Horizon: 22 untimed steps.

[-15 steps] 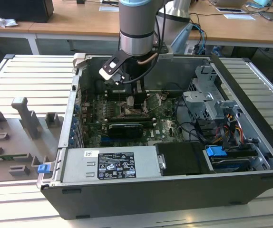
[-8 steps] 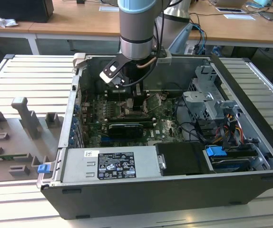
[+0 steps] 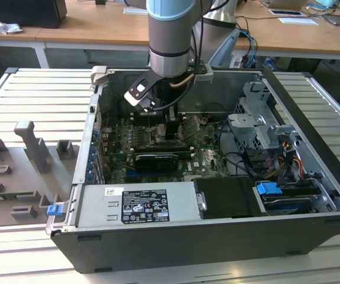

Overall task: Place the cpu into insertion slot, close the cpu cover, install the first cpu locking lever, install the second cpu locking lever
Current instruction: 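Place the cpu into insertion slot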

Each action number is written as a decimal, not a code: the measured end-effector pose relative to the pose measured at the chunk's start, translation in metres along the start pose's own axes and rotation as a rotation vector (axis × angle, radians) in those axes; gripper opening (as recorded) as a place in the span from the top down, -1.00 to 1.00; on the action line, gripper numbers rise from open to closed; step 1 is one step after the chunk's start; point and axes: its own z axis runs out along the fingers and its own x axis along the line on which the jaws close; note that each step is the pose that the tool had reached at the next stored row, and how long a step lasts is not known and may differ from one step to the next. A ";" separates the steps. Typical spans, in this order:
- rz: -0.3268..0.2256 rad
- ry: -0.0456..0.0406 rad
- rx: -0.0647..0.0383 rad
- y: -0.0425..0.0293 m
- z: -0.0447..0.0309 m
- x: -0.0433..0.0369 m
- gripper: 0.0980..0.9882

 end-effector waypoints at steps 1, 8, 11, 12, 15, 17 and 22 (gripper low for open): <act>-0.003 0.0001 0.000 -0.0001 0.0017 0.0007 0.00; -0.004 0.0004 0.000 -0.0004 0.0062 0.0066 0.00; 0.027 -0.0015 -0.001 -0.0019 0.0101 0.0069 0.00; 0.035 -0.0021 -0.001 -0.0022 0.0118 0.0073 0.00; 0.036 -0.0021 -0.001 -0.0026 0.0169 0.0087 0.00; 0.035 -0.0021 -0.001 -0.0028 0.0189 0.0088 0.00; 0.039 -0.0030 -0.001 -0.0034 0.0227 0.0089 0.00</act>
